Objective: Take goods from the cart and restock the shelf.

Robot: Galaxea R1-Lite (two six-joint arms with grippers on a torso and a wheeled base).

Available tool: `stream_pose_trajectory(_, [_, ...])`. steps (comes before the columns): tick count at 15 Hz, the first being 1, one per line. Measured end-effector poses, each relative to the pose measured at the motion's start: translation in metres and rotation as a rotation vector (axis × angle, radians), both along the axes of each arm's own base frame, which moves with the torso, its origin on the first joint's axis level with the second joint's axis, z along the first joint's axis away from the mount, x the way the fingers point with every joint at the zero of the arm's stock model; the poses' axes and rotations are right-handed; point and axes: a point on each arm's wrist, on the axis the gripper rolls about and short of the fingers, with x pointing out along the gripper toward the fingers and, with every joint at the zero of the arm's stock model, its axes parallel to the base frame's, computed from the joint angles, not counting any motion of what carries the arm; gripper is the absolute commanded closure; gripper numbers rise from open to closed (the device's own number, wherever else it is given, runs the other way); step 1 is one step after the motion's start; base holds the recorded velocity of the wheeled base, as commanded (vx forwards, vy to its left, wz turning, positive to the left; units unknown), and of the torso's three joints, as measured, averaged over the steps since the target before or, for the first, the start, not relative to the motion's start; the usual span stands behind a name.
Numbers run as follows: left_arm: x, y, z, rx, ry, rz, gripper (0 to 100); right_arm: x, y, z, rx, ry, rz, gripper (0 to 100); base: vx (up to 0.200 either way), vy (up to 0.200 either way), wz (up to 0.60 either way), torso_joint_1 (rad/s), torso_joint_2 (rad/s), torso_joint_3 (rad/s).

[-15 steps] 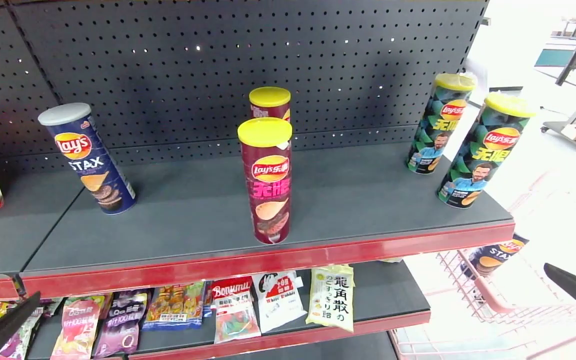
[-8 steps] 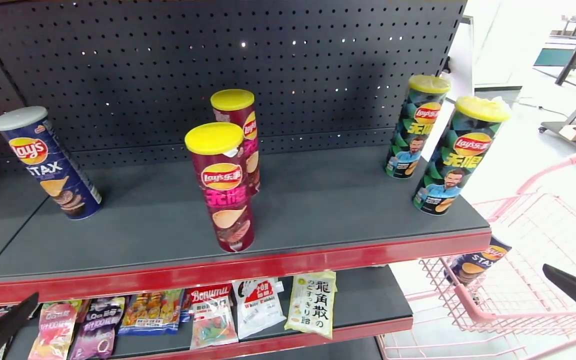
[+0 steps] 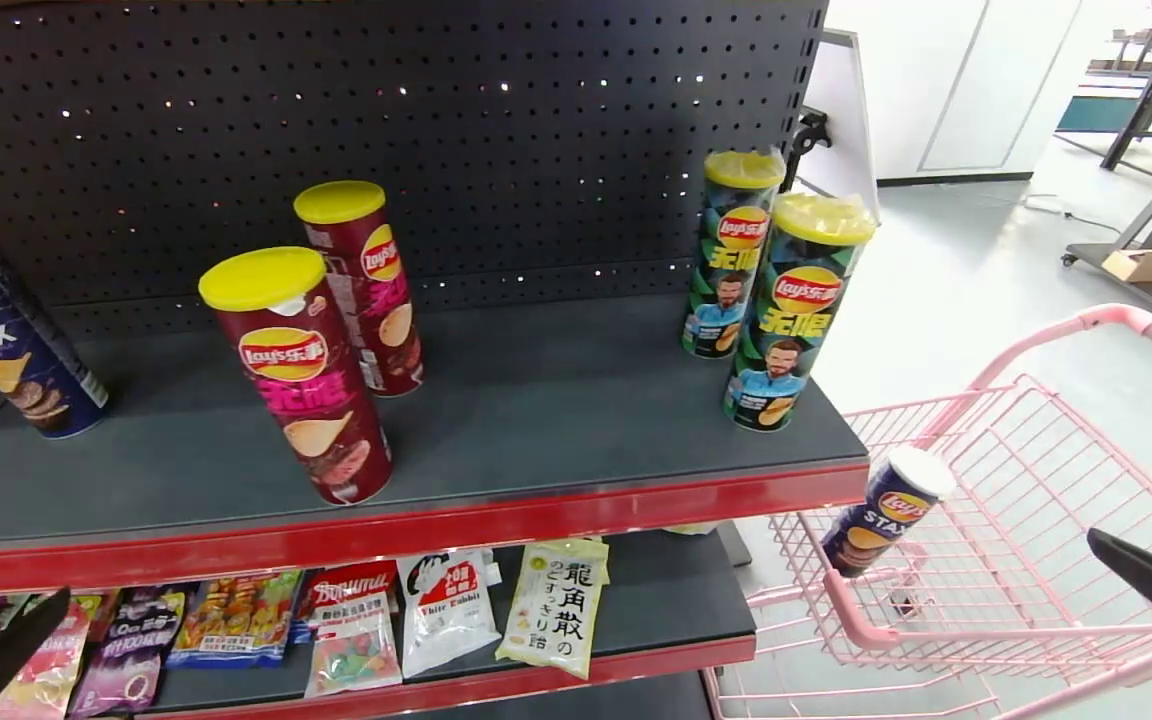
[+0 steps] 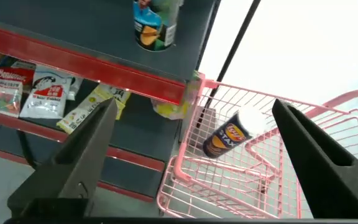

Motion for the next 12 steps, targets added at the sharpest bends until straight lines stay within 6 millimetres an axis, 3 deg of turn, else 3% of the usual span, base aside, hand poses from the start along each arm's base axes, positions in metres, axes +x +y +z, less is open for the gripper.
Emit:
stream_pose_trajectory(1, [-0.0003,0.0001,0.0001,0.004,-0.003,-0.001,0,0.0001,0.0,-0.0003,0.0,0.001,0.0,0,0.0,0.0,0.0,0.0,0.0,0.0])
stream_pose_trajectory(8, [-0.0035,0.0012,0.0006,0.005,-0.017,-0.008,0,-0.0001,0.0,-0.0078,-0.006,0.026,0.0,0,0.0,0.0,-0.6,0.003,0.0,0.002])
stream_pose_trajectory(12, [-0.0037,0.0011,-0.0005,0.006,-0.014,-0.013,0,0.0005,0.0,-0.008,-0.008,0.027,-0.001,0,0.0,0.0,0.0,0.0,0.0,0.0])
